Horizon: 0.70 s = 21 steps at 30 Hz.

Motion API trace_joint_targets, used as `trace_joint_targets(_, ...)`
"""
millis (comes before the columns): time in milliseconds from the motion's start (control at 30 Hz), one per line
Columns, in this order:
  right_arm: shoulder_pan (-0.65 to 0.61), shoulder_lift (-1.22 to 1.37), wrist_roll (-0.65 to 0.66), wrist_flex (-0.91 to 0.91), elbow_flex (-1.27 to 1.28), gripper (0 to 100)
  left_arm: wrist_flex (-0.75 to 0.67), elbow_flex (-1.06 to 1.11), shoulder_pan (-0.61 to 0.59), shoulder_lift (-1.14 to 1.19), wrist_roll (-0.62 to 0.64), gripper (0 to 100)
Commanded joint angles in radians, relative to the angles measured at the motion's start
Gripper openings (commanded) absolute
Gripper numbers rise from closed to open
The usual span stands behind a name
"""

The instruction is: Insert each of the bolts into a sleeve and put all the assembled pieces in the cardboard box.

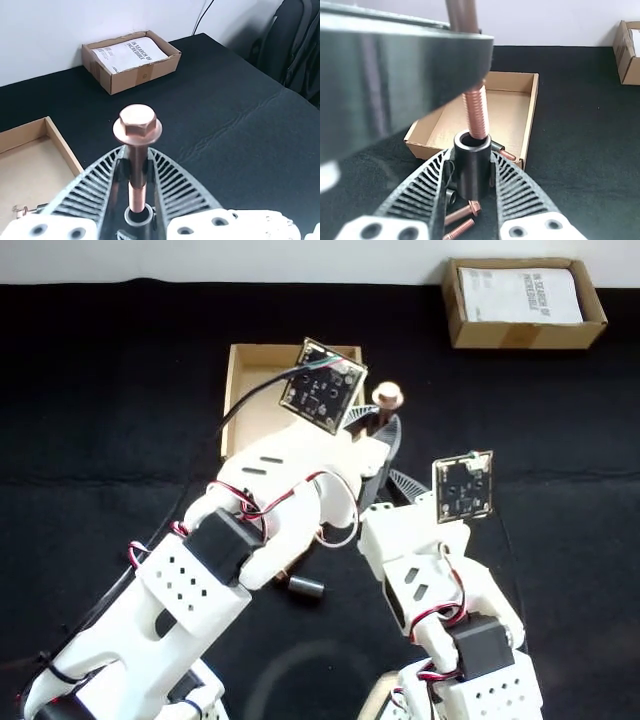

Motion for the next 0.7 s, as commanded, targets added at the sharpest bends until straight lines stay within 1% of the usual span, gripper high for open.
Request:
trace_joint_targets(0,0.002,-0.01,0.052,-0.031,0.007,0.8,0.005,-0.042,0.015,-0.033,0.008,1)
trace_joint_targets(467,0.004,-0.01,0.061,-0.033,0.008,0.8,0.006,-0.056,0.008,-0.031,0.003,1)
trace_joint_targets(667,0.004,-0.013,0.063,-0.035,-0.015,0.8,0.0,-0.001,0.005,-0.031,0.002,1)
